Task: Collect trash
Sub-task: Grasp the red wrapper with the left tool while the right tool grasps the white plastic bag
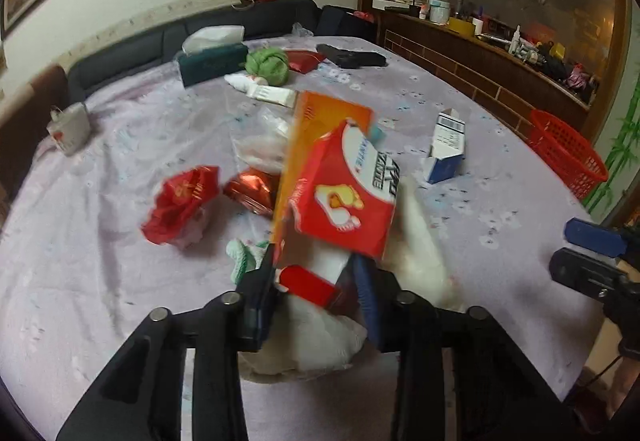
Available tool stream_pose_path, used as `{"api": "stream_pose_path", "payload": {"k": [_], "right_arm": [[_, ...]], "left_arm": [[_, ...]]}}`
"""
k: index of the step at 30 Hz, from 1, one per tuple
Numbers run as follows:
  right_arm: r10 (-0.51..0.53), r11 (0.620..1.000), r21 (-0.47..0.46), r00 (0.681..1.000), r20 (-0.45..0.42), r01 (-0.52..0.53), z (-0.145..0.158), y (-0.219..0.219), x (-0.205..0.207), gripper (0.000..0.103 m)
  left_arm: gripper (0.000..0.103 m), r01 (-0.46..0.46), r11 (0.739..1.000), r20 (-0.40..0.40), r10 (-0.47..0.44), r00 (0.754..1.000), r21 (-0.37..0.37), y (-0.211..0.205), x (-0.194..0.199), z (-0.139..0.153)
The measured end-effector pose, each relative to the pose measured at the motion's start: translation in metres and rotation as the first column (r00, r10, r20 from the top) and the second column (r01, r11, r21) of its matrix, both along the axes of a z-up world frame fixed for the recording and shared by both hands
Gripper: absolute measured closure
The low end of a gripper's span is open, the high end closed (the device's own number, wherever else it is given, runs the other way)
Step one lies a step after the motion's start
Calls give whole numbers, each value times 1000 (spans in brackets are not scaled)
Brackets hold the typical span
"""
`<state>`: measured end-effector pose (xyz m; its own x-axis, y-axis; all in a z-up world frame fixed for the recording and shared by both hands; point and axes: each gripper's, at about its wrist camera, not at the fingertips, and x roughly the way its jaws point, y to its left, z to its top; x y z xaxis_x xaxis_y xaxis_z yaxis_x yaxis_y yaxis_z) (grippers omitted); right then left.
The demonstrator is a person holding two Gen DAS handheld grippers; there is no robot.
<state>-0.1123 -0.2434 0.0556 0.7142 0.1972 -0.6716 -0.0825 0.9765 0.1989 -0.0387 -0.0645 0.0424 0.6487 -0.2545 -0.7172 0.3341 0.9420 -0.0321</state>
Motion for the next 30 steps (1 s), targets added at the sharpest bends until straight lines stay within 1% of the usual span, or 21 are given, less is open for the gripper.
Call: {"api": "stream_pose_path", "payload": {"k": [1, 3, 4, 5, 6, 10, 13, 15, 17, 18, 21, 23, 24, 25, 26, 27, 28, 29, 30], "right_arm": [[-2, 1000, 3, 1000, -1, 2, 0, 0, 2, 39], [-2, 1000, 12, 1000, -6, 2, -1, -1, 2, 39], [-2, 1000, 16, 1000, -9, 2, -1, -1, 3, 39], [-2, 1000, 14, 1000, -10, 2, -1, -1, 4, 39], [0, 1000, 12, 1000, -13, 1, -1, -2, 5, 39], [20, 1000, 16, 999, -33, -20, -3, 0, 13, 39], [64, 997, 34, 996, -65, -62, -7, 9, 25, 40], [86, 996, 38, 993, -82, -83, -10, 16, 33, 43], [109, 993, 51, 988, -105, -104, -13, 25, 45, 50], [120, 992, 53, 986, -112, -115, -14, 30, 51, 50], [130, 991, 38, 983, -129, -126, -17, 46, 69, 50], [130, 991, 3, 982, -140, -131, -22, 58, 84, 50], [122, 992, -7, 981, -148, -125, -25, 61, 89, 50], [114, 993, -13, 980, -164, -118, -29, 65, 96, 55], [106, 993, -24, 978, -177, -112, -33, 65, 100, 68], [95, 994, -28, 976, -196, -102, -37, 64, 102, 72], [93, 995, -10, 973, -210, -98, -40, 62, 104, 76], [94, 995, -9, 973, -209, -98, -41, 61, 103, 82], [89, 995, -15, 976, -201, -94, -40, 59, 102, 86]], "left_arm": [[72, 5, 1000, 7, -4, 1000, -16, 1, -2, 1], [77, 12, 999, 15, -11, 1000, -36, 5, -7, 2], [80, 11, 998, 13, -10, 1000, -63, 9, -10, 2], [85, 12, 997, 11, -12, 1000, -81, 12, -12, 3], [87, 15, 995, 12, -14, 1000, -100, 16, -16, 3], [89, 11, 988, 28, -7, 1000, -153, 33, -31, 9], [92, 10, 987, 37, -4, 999, -163, 44, -42, 12], [92, 7, 987, 28, -3, 1000, -158, 49, -44, 10], [93, 3, 987, 22, 0, 1000, -158, 54, -46, 8], [93, 1, 987, 17, 2, 1000, -162, 57, -46, 7], [93, -11, 985, 11, 13, 1000, -170, 61, -44, 4], [93, -9, 986, 7, 11, 1000, -165, 61, -43, 4], [92, -4, 987, 6, 5, 1000, -162, 59, -43, 4], [91, -1, 988, 0, 1, 1000, -155, 57, -42, 5], [88, 1, 988, -3, -1, 1000, -152, 54, -41, 5], [84, 6, 989, -2, -6, 1000, -150, 52, -40, 6], [81, 12, 989, 2, -12, 1000, -145, 48, -39, 7], [72, 17, 990, 7, -17, 1000, -139, 46, -37, 8], [58, 20, 991, 12, -19, 1000, -132, 42, -37, 10]]}}
